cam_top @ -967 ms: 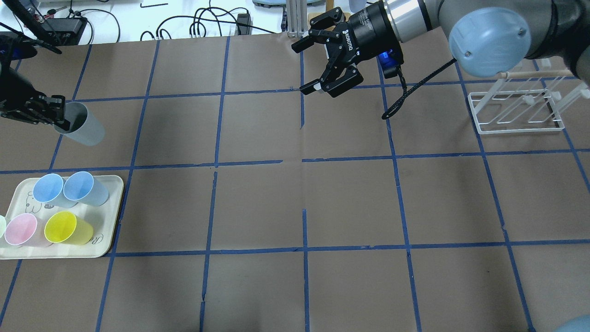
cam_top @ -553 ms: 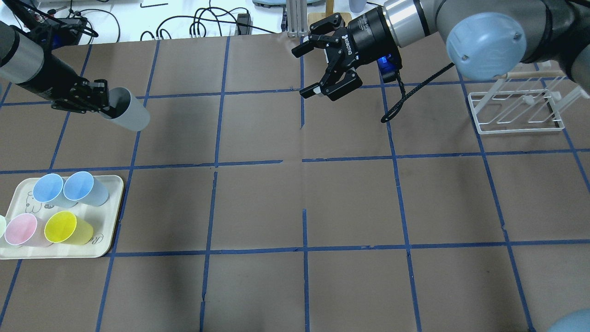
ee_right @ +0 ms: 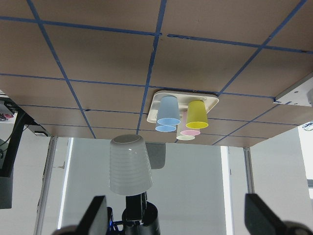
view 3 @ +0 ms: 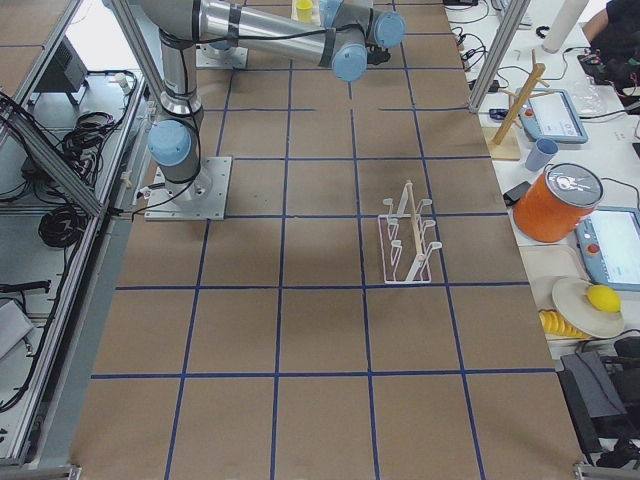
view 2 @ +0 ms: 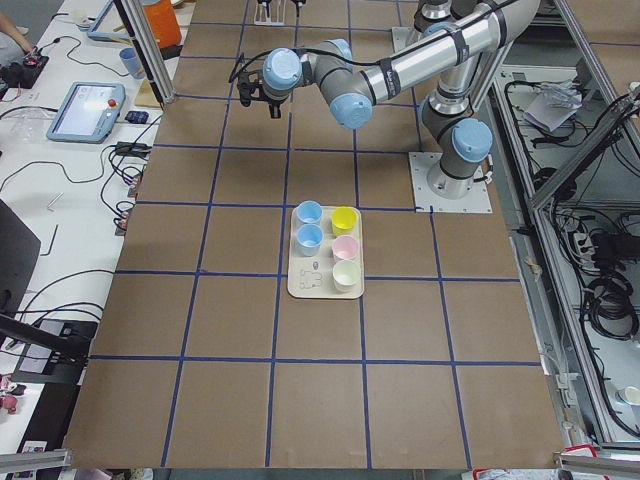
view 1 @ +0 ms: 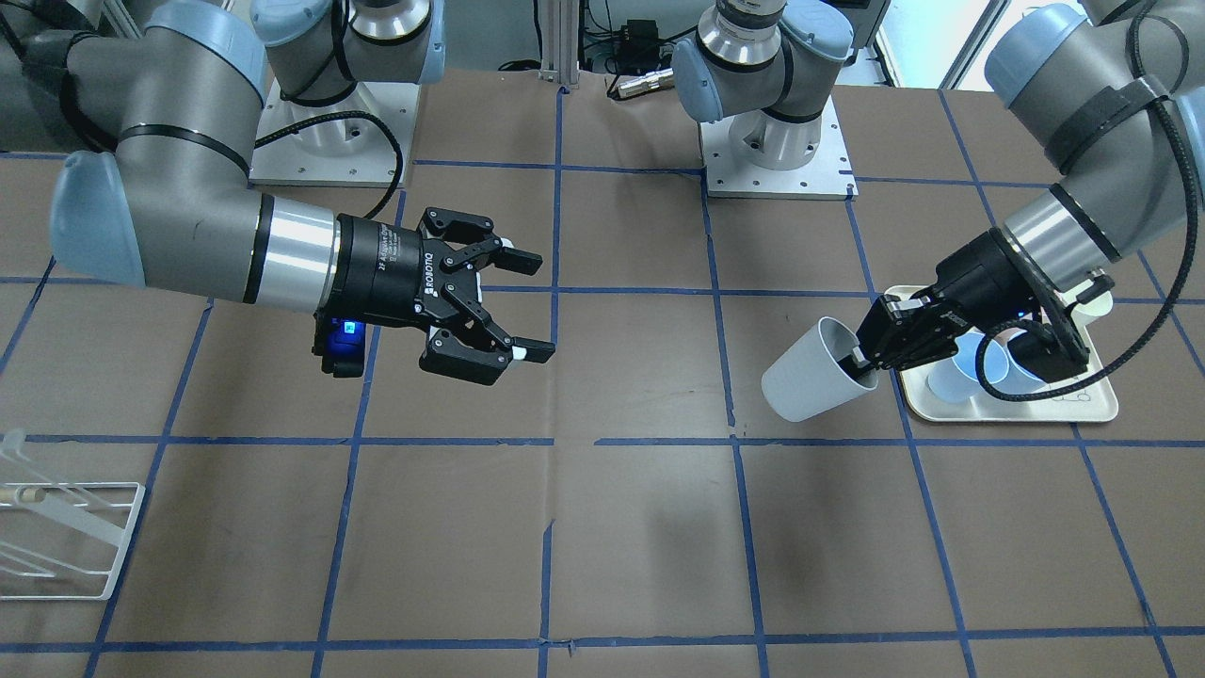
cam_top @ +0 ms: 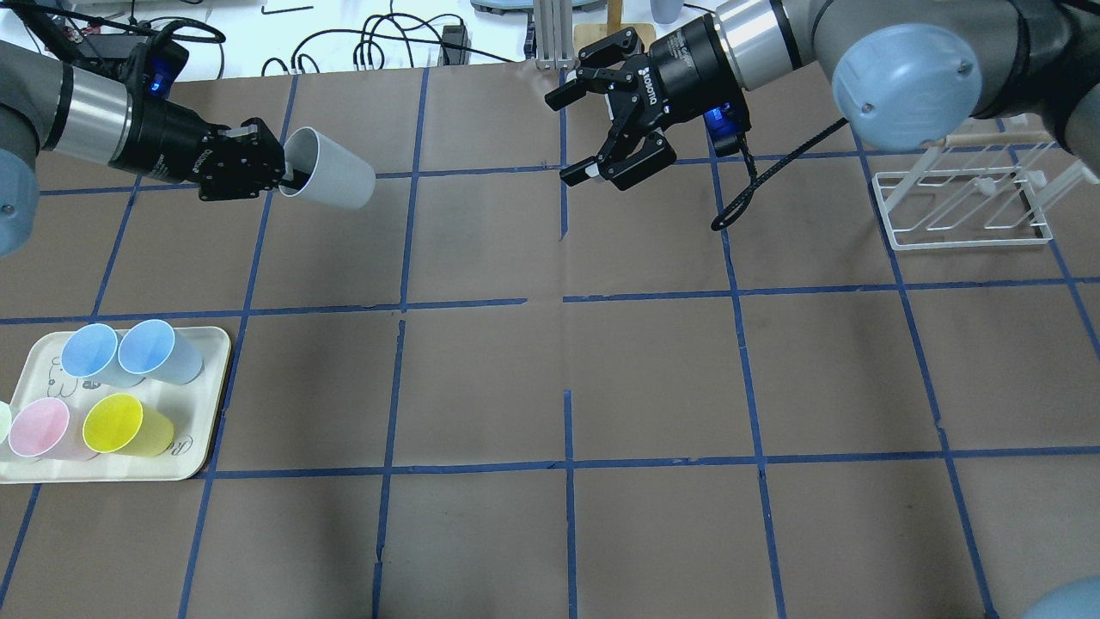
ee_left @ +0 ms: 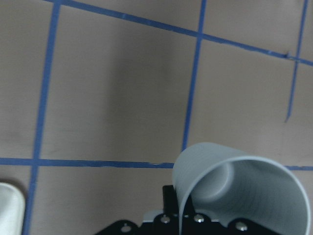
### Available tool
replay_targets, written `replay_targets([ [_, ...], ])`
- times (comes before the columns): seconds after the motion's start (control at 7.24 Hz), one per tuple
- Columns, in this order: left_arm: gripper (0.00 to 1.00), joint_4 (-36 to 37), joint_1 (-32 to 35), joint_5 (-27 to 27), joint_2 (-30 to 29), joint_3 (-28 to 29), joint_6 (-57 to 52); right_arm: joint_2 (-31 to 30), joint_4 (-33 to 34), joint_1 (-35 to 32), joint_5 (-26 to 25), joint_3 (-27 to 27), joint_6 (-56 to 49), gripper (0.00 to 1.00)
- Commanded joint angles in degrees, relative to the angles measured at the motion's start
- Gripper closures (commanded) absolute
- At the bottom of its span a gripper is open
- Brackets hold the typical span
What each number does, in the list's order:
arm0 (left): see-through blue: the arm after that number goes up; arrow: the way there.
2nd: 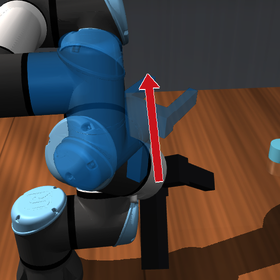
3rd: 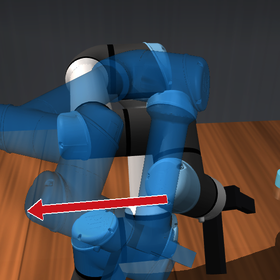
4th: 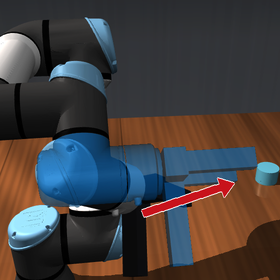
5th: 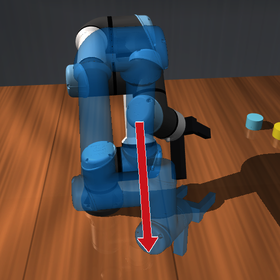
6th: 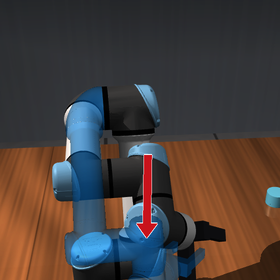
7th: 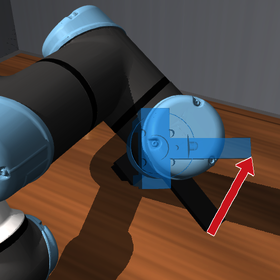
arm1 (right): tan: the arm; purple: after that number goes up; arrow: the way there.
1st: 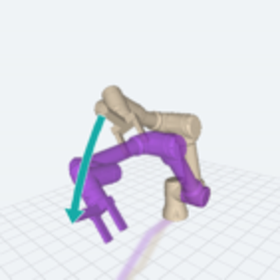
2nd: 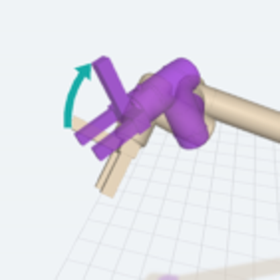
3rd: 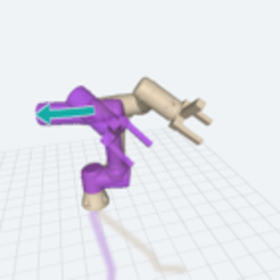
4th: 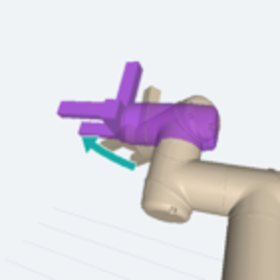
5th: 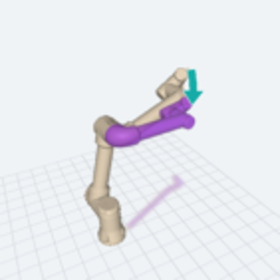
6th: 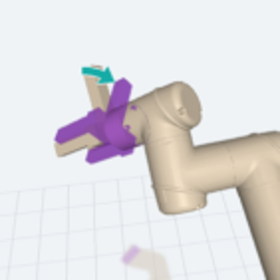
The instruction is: Transfer IKEA cup to right arm and place on rack
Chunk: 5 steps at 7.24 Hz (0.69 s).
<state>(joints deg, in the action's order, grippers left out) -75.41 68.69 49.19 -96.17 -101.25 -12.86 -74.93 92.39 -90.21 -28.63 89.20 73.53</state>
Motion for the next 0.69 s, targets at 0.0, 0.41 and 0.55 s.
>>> replay_targets([
  [0.0, 1.0, 0.0, 0.13, -6.37, 0.46, -0.35, 1.35, -0.04, -0.19, -0.05, 0.24, 0.01, 1.35, 0.0],
  [0.41, 1.0, 0.78, 0.22, -19.03, 1.07, -4.1, 1.87, -0.31, 0.51, -0.49, 3.14, 0.36, 1.36, 0.0],
  [0.55, 1.0, 1.31, 0.22, -23.48, 2.03, -5.79, 1.7, -0.31, 0.51, -0.75, 3.32, 0.36, 1.27, 0.0],
])
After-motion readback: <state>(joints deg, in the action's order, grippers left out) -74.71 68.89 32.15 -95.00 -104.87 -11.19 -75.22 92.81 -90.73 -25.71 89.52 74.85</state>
